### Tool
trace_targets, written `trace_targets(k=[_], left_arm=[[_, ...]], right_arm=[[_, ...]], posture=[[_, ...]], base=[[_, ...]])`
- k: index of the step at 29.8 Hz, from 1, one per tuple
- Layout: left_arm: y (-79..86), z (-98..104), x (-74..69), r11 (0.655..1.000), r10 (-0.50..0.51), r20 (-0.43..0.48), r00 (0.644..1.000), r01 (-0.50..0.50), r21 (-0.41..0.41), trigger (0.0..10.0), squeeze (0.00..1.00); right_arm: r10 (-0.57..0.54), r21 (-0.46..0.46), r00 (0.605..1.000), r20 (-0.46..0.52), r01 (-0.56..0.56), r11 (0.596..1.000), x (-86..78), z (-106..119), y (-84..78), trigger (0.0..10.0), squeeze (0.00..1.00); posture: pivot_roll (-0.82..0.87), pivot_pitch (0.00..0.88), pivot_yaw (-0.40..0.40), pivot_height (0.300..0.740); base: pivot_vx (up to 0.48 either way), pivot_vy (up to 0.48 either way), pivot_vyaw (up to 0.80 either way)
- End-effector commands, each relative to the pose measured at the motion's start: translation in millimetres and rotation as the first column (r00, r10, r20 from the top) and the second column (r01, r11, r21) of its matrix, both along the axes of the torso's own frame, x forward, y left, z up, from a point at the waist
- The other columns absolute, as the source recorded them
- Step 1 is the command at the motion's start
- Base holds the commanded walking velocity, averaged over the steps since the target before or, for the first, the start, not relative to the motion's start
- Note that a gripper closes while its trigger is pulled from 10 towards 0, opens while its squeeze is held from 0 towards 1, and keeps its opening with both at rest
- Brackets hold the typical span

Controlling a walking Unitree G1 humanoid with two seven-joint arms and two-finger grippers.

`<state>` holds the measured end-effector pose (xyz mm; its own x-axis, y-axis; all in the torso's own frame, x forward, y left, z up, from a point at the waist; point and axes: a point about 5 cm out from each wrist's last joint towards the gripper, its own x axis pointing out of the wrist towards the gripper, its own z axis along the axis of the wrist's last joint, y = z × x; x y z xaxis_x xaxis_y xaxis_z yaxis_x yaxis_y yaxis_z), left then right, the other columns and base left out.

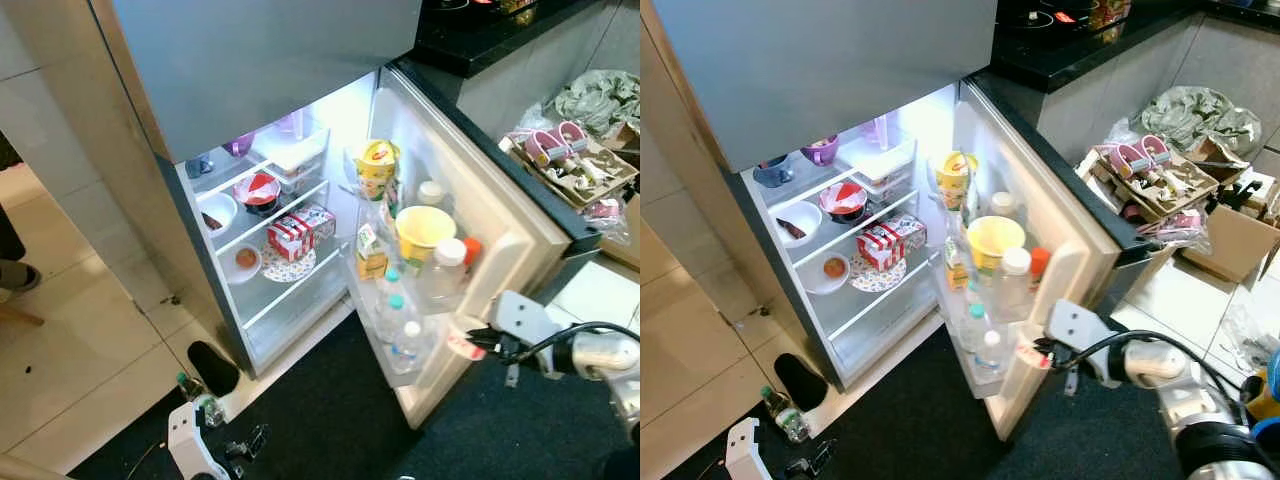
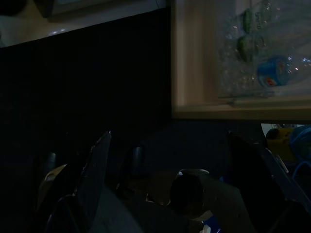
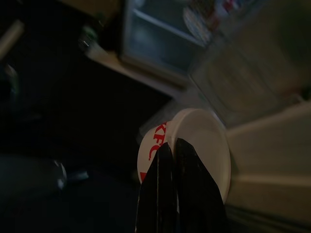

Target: Restocking fridge

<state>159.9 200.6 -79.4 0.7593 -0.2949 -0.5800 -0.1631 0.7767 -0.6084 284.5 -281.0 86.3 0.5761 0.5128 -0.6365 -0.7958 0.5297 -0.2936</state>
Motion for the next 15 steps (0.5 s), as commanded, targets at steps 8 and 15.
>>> trace_targets(k=[8,15], left_arm=[[0.2,-2.3,-4.4,1.0,-0.001,-0.019,1.0,0.001,0.008,10.0,0.0],[-3.4,-4.0,-7.0,1.0,-0.007,-0.029,1.0,0.007,0.006,10.0,0.0]], right_arm=[[-0.175,-0.073,0.98,0.096,0.183,0.98,4.3,20.8,-40.5,10.0,0.0],[-0.069,0.007,0.997,-0.017,0.069,0.998,-4.1,-0.8,-15.2,10.0,0.0]], posture=[[-0.11,0.058,-0.019,0.74],[-0.11,0.056,-0.018,0.74]], base=[[0.0,0.0,0.0],[0.0,0.0,0.0]])
